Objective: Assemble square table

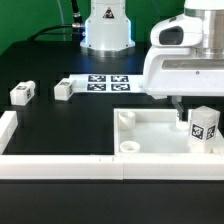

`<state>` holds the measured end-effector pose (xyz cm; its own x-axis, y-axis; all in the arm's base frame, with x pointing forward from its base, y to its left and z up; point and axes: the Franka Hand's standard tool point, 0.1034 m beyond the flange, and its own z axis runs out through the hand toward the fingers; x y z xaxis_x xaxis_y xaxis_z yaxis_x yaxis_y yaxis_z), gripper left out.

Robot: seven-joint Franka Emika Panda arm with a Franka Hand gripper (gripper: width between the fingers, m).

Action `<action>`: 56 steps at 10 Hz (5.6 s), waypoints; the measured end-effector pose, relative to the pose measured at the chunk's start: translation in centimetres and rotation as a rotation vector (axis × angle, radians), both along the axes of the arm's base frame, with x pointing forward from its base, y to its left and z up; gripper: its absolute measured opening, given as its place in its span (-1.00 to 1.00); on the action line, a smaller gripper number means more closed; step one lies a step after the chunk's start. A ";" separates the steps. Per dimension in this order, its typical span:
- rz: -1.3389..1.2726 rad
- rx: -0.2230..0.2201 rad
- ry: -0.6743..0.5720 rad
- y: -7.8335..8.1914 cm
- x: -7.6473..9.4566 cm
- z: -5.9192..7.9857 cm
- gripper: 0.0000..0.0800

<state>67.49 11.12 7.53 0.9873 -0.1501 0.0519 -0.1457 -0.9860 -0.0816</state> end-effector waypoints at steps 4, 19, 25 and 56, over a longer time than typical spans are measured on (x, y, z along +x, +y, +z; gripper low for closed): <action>0.300 -0.031 -0.013 -0.2 0.0 0.1 0.62; -0.022 -0.010 0.003 -1.0 0.2 -0.1 -0.28; -0.497 0.001 0.050 -2.4 -0.2 -0.1 -0.27; -0.066 -0.031 0.048 -0.9 -3.3 1.7 0.62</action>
Offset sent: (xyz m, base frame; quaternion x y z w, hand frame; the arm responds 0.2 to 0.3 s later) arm 0.0019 0.0013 0.0016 0.0087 -0.0123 -0.1357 0.9906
